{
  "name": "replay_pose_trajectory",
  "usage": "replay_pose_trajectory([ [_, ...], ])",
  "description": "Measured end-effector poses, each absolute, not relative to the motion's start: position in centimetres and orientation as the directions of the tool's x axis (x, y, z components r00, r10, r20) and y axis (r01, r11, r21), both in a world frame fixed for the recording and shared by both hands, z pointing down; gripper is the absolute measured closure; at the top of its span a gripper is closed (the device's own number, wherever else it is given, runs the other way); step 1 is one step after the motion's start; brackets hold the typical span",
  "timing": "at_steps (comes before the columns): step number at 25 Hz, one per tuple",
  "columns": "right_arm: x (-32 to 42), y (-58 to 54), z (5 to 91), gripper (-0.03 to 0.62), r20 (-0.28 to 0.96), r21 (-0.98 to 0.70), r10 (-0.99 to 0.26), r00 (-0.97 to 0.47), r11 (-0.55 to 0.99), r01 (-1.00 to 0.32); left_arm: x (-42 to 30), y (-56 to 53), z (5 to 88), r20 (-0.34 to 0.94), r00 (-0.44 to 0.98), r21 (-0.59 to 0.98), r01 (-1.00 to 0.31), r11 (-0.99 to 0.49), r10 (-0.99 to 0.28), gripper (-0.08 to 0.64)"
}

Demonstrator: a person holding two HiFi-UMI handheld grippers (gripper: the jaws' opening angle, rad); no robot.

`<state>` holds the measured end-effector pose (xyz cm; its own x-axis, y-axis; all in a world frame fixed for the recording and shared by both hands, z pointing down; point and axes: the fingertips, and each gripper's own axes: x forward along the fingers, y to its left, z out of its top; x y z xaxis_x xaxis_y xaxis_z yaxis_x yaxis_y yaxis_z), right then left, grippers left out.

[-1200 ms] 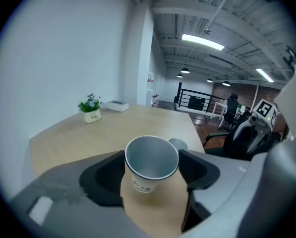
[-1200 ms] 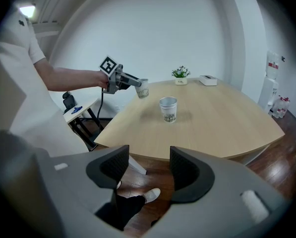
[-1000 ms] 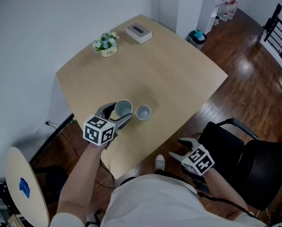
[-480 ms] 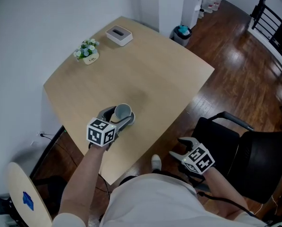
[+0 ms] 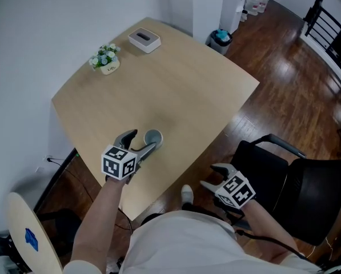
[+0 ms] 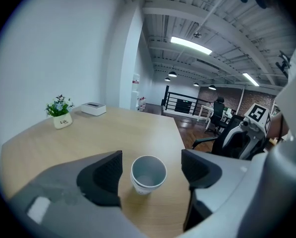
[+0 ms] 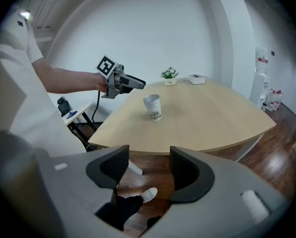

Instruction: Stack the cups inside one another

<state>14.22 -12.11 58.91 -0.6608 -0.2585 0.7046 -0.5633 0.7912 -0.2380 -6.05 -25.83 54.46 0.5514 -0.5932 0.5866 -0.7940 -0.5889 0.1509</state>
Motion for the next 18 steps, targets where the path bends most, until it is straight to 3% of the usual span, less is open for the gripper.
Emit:
replay_pose_trajectory([
  [8,9.4,-10.8,56.7,0.334,0.686,-0.19,-0.262,-0.679,0.837,-0.514,-11.0,-18.4,51.9,0.539,0.547,0.15,-0.811,-0.566,-0.64,0.174],
  [18,0.9,-2.1,53.5,0.333,0.683,-0.139,-0.298,-0.667,0.844,-0.519,-19.0,-0.8,49.9,0.484,0.595,0.178,-0.785,-0.593,-0.642,0.196],
])
